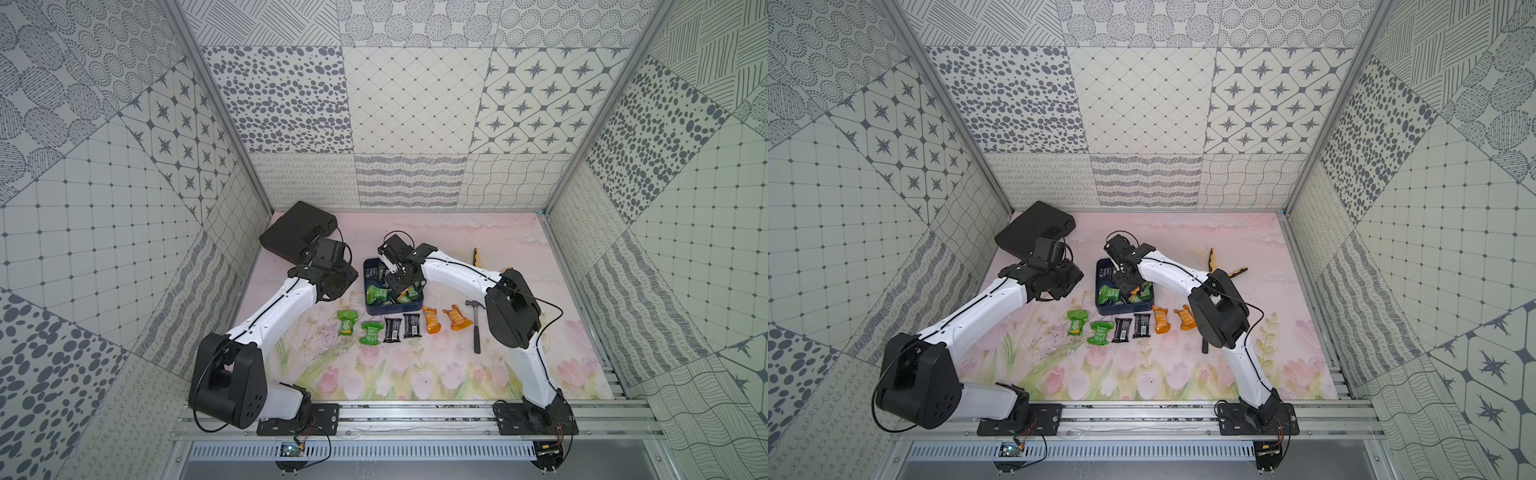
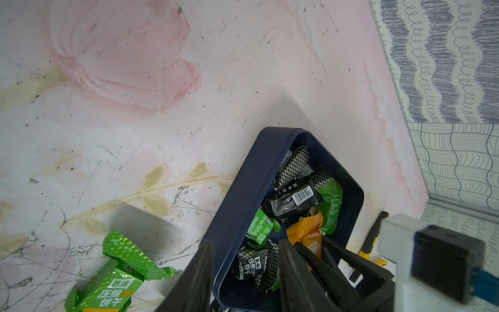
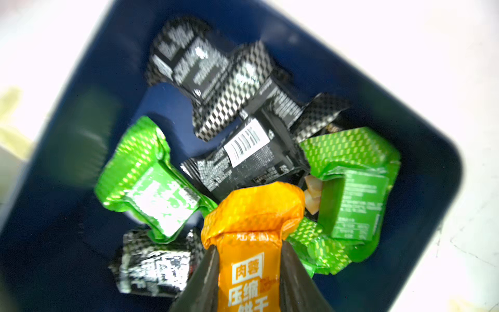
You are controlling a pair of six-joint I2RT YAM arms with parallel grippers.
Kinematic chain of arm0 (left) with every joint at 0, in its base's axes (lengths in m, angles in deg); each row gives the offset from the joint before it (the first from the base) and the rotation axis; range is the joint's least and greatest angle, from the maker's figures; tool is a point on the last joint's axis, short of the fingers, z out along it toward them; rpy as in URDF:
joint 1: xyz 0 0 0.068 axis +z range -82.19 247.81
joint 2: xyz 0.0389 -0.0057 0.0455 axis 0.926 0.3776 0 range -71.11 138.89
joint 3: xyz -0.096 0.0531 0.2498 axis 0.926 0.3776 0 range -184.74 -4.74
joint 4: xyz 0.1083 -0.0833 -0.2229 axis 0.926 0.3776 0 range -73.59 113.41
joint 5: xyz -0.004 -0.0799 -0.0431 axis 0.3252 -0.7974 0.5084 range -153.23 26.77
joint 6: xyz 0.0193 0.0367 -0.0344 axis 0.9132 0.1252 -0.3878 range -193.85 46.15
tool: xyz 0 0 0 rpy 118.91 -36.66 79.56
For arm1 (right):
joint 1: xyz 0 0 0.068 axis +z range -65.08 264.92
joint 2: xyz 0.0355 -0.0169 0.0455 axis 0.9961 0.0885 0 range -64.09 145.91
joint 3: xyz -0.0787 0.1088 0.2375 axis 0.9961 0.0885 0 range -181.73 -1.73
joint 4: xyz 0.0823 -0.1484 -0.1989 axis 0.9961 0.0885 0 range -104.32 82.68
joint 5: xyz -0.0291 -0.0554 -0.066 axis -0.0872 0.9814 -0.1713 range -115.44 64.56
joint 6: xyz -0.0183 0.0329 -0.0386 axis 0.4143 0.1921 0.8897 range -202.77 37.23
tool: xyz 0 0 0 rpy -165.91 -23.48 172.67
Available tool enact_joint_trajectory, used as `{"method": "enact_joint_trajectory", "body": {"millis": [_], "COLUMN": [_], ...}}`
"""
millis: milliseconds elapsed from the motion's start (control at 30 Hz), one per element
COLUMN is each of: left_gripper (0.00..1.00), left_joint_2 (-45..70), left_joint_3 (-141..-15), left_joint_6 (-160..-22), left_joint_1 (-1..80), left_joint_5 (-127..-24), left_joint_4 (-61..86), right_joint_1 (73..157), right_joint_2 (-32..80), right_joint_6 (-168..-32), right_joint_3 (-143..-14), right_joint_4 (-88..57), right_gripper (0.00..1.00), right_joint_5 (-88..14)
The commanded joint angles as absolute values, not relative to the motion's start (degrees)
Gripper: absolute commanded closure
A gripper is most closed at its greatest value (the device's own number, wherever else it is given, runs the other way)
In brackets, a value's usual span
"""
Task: Take the cookies out of the storage box
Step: Pick up the cookie from the storage box, then place the cookie at the center of the board.
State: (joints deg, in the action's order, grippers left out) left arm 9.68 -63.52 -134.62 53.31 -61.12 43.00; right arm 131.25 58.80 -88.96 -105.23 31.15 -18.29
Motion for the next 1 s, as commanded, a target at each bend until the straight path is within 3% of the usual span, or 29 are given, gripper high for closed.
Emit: {"method": "enact_joint_trajectory", "body": {"millis": [0,167,467,967], "left_gripper": [0.55,0.51,0.46,0.44], "left_joint_2": [9.09,9.52,14.47,25.65], "left_joint_3": [-64.24,-65.36,-71.71,-80.49], "left_joint_6": [-129.69,-124.32,-114.57,-110.01], "left_joint_1": [54.06,53.33,46.05,39.25], "left_joint_5": [-59.67,-59.47,-55.93,-56.45], "left_joint_4": [42.41,42.43,44.53,50.69], "right_joint_1": [131.44,129.66,118.31,116.91], "right_joint_2": [51.71,44.35,32.35,40.83], "right_joint_6": [-93.61,-99.82,-113.16,-112.74], "right_joint_3": [-103.65,-96.07,-73.07,-70.62], "right_joint_4": [27.3,25.28,15.76,12.1], "right_gripper": [0.78,0.79,0.79,0.78], "right_joint_5": [-20.1,-18.66,-21.57,-23.21]}}
